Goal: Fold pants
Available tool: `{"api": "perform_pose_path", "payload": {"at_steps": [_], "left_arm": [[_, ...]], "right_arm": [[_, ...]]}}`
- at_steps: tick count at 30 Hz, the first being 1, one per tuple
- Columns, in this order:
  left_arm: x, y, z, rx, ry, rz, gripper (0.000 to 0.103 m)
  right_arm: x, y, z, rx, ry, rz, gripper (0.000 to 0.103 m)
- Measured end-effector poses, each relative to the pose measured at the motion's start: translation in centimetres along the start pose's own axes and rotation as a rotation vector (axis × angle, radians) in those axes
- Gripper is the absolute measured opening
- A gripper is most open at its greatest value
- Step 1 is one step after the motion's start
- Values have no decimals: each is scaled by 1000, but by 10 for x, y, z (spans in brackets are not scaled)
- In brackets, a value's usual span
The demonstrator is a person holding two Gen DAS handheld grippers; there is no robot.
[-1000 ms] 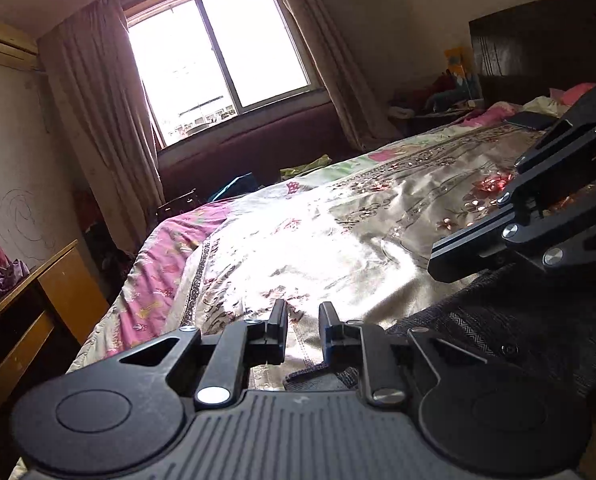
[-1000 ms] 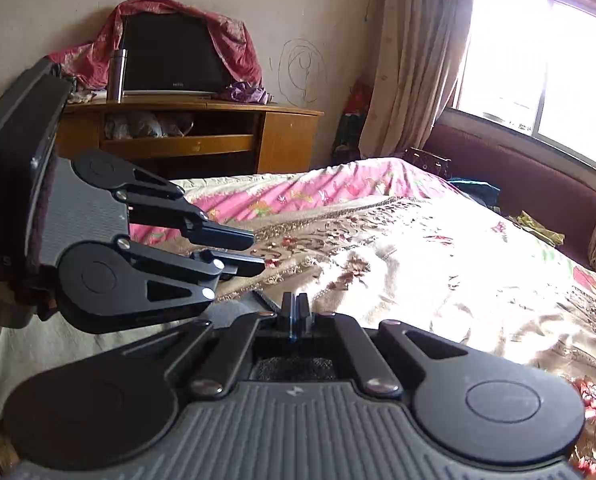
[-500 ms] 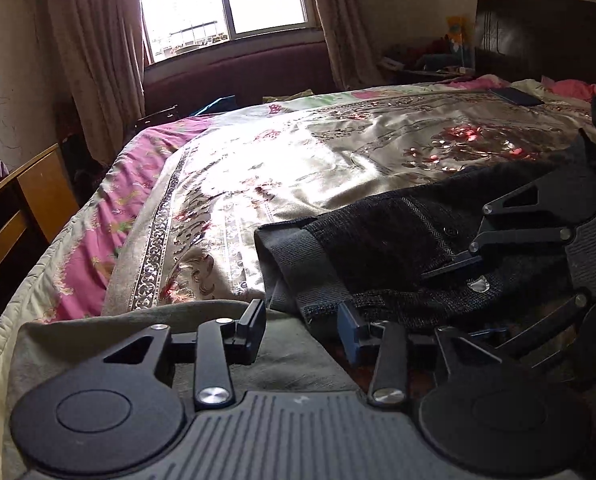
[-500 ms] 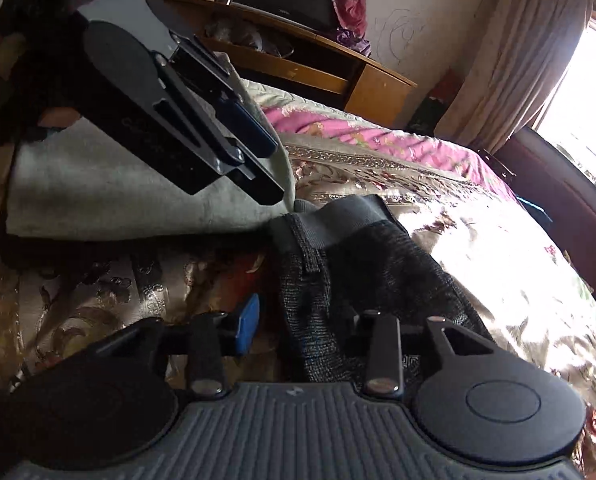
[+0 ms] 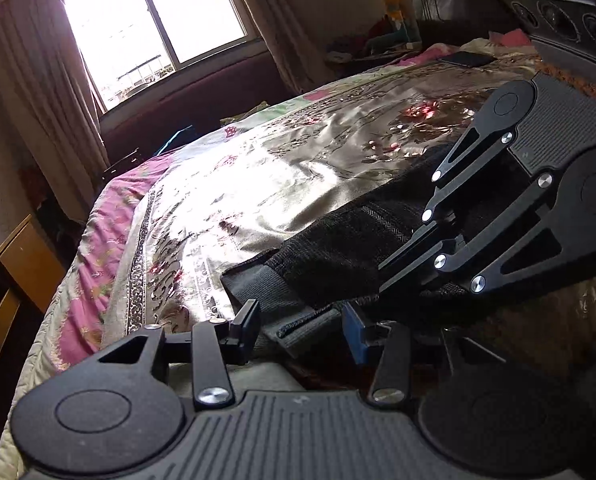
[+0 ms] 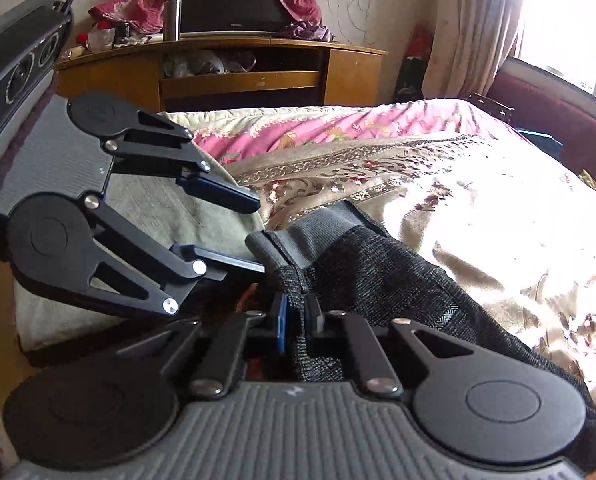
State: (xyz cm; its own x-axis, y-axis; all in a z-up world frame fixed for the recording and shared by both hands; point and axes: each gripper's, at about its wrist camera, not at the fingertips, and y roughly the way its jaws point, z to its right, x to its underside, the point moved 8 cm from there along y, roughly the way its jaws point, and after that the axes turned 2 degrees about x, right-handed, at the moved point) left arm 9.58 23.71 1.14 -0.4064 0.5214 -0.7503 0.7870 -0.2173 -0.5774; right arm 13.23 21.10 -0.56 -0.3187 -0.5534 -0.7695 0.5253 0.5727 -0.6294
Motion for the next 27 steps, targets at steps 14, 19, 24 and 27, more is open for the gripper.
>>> {"api": "perform_pose_path", "payload": {"at_steps": [14, 19, 24, 27], "left_arm": [[25, -2, 7, 8, 61, -97, 61], [23, 0, 19, 29, 103, -91, 62], [5, 11, 29, 5, 190, -39, 65], [-4, 23, 28, -52, 270, -36, 66]], "right_arm": [[36, 11, -31, -1, -219, -37, 40], [30, 18, -10, 76, -93, -42, 3], [9, -4, 22, 42, 80, -13, 1], [6, -10, 18, 38, 34, -2, 1]]}}
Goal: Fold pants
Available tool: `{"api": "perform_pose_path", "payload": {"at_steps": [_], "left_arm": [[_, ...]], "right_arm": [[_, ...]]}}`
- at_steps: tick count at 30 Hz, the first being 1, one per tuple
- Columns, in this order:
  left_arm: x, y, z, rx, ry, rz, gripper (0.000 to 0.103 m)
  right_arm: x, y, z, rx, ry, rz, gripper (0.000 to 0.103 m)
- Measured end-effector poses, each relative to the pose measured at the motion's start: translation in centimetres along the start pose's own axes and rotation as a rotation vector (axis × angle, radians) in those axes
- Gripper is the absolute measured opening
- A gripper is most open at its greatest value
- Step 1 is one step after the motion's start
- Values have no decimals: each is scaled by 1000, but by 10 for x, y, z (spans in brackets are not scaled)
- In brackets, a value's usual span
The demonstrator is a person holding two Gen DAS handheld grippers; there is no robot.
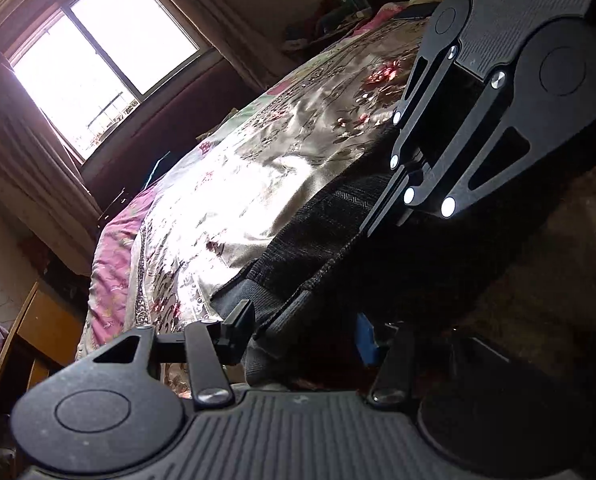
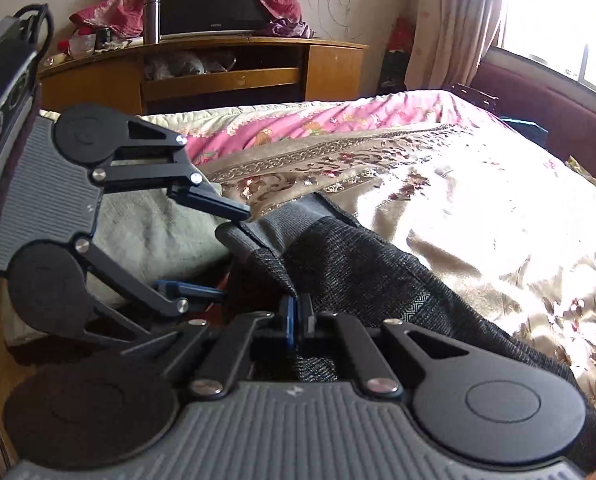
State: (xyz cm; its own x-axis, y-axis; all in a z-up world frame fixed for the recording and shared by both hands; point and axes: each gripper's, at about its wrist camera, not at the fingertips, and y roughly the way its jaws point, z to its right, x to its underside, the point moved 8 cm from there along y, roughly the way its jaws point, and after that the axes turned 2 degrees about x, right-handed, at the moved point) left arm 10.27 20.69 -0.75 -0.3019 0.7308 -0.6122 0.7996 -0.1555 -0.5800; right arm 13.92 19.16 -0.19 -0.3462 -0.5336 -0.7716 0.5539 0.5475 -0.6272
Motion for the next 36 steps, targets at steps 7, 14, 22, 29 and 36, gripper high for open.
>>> {"api": "perform_pose_path", "payload": {"at_steps": [7, 14, 22, 29, 36], "left_arm": [[-6, 24, 5, 43, 88, -33, 38], [-5, 16, -5, 30, 61, -24, 32], [-25, 30, -19, -11, 117, 2, 31], [-80, -11, -87, -246, 108, 223, 29], [30, 50, 5, -83, 257, -102, 30]], "right_arm": [[9, 15, -5, 34, -76, -15, 6], [37, 21, -3, 98, -202, -44, 43], [27, 1, 32, 140, -67, -32, 9], [-73, -66, 56, 330, -129, 275, 9], [43, 27, -8, 147, -195, -61, 14]]}}
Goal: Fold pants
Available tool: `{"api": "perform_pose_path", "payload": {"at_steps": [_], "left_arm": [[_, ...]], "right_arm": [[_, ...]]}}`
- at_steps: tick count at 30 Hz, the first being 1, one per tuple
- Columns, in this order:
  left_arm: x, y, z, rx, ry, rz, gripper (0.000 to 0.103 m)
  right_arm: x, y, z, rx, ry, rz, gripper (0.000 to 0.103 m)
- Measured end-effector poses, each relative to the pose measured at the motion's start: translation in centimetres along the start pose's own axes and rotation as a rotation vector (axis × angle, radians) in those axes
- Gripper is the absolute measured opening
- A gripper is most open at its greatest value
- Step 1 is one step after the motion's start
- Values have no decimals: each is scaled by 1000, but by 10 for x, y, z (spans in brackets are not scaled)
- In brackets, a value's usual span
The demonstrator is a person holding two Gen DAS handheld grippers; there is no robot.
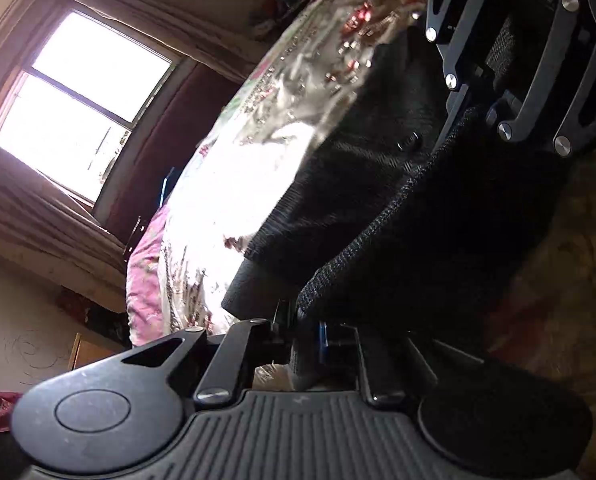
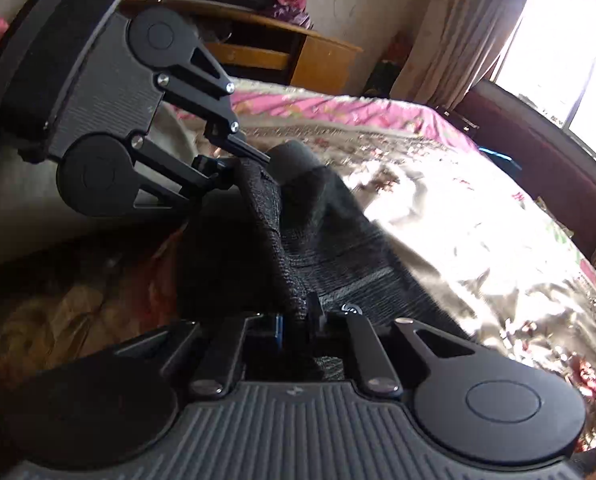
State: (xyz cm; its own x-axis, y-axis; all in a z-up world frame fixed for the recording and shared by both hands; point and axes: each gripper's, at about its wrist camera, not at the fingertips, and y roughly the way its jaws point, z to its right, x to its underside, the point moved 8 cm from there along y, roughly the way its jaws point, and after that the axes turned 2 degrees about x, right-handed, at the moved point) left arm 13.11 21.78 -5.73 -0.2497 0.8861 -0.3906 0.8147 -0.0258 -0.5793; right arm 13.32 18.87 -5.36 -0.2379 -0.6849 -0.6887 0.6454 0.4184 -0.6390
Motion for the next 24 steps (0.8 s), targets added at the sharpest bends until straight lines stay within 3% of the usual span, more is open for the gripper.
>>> {"api": "perform_pose_path", "payload": {"at_steps": [3, 8, 11, 14, 18, 22, 24], "left_arm": [[3, 2, 12, -80, 60, -6, 30], [8, 5, 5, -126, 174, -44, 34], [15, -2, 3, -148, 189, -89, 34], [14, 0, -6, -174, 110, -132, 36], [9, 3, -8, -208, 91, -156, 36], [15, 14, -30, -264, -22, -193, 30], [23, 19, -37, -289, -25, -223, 30]], "right_arm": [[10, 4, -19, 76, -99, 43, 15], [6, -5, -10, 53, -45, 41, 16], [9, -9, -16, 52, -51, 48, 22], [10, -11, -18, 55, -28, 54, 23], [-5, -7, -13, 53, 33, 48, 11], [-12, 0, -13, 39, 74, 26, 10], [-13, -3, -12, 51, 91, 42, 10]]}}
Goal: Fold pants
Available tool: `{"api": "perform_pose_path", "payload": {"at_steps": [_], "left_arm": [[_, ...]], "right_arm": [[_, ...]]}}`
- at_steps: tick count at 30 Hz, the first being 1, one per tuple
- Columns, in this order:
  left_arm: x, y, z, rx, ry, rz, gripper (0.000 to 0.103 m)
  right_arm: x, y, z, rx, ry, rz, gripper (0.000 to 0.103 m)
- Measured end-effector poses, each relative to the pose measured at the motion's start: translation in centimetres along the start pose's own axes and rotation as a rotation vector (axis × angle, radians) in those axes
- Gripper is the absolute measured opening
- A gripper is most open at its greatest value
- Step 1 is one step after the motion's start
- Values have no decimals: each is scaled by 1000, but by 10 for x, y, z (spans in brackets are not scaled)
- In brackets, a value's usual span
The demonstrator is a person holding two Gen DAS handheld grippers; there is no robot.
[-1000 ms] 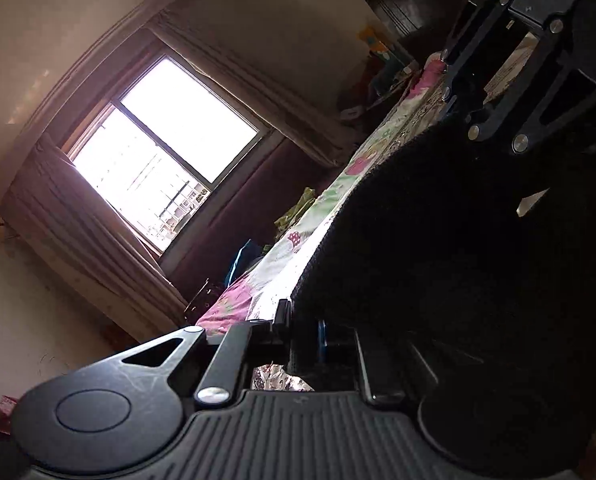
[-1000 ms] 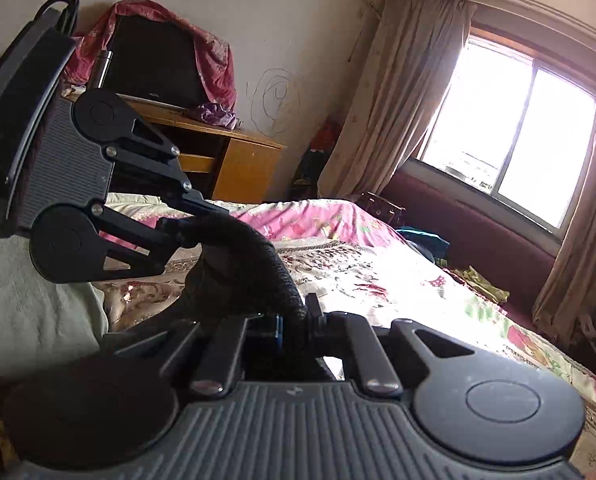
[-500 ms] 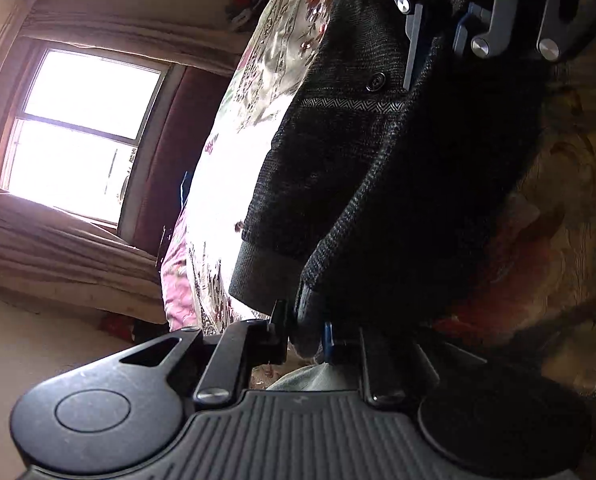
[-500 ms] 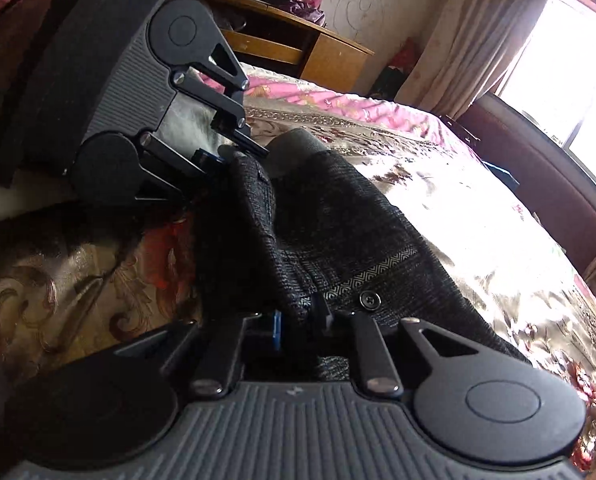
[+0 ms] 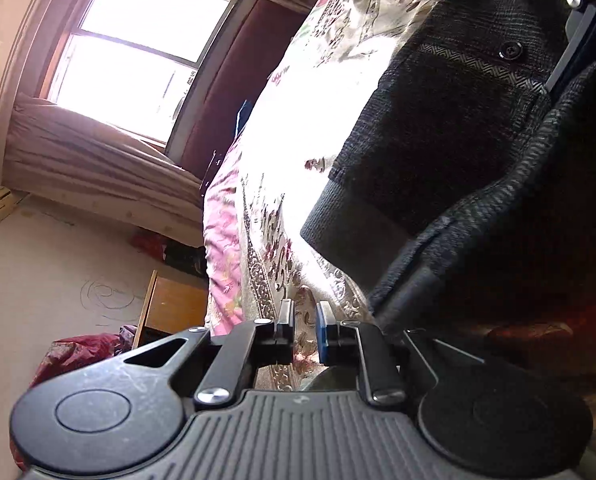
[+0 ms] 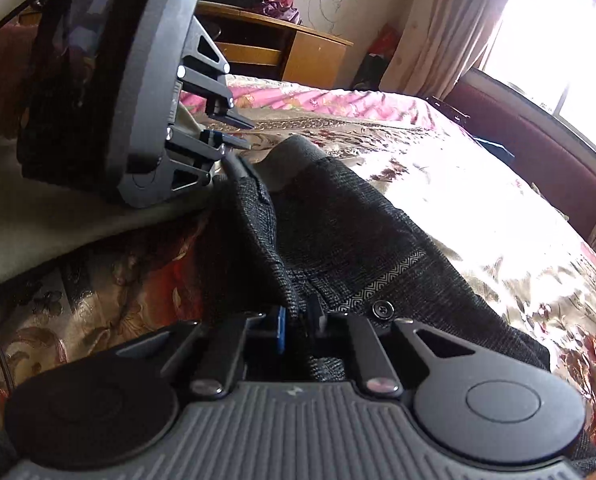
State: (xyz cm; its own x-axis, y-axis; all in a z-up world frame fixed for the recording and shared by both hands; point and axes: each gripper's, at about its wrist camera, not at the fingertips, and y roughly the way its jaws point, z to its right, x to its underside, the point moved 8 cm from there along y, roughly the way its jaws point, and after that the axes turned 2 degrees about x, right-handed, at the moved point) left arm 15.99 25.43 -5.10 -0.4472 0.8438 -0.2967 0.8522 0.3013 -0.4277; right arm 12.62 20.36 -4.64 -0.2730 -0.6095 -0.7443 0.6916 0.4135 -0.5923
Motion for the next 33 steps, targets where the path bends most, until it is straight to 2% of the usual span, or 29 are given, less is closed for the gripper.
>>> {"api": "perform_pose_path", "payload": {"at_steps": [2, 4, 7, 9, 11, 14, 18, 22, 24, 27, 28, 30, 33], "left_arm": [[12, 3, 1, -21, 36, -29, 30], [21, -7, -8, -34, -18, -51, 30], [9, -48, -11, 3, -78, 48, 30], [-2, -70, 4, 27, -8, 114, 31], [-10, -80, 31, 73, 120, 164, 32], [-15, -70, 58, 76, 267, 172, 35], [-24, -48, 52, 65, 261, 164, 35], [-24, -56, 25, 29, 217, 208, 28], [-18, -52, 27, 31, 214, 189, 27], [-2, -35, 58, 61, 349, 98, 27], [-2, -38, 65, 29, 405, 102, 27], [-4, -45, 63, 44, 384, 88, 29], [0, -56, 53, 91, 318, 71, 40]], "right_arm": [[4, -1, -2, 5, -13, 6, 10], [9, 5, -7, 3, -35, -10, 11], [8, 4, -6, 1, 1, -6, 11], [5, 5, 2, -15, 55, -7, 11], [5, 2, 5, -29, 87, -9, 11], [0, -4, 10, -28, 97, 0, 10], [-7, -14, 13, -18, 73, 17, 10], [-19, -27, 21, -20, 93, 47, 10], [-26, -26, 17, -22, 103, 59, 10], [-10, 1, -11, -43, 36, -17, 12], [-3, 6, -17, -49, 26, -38, 14], [1, -3, -16, -51, 17, -13, 17], [5, -26, 1, -63, 43, 18, 30]]}}
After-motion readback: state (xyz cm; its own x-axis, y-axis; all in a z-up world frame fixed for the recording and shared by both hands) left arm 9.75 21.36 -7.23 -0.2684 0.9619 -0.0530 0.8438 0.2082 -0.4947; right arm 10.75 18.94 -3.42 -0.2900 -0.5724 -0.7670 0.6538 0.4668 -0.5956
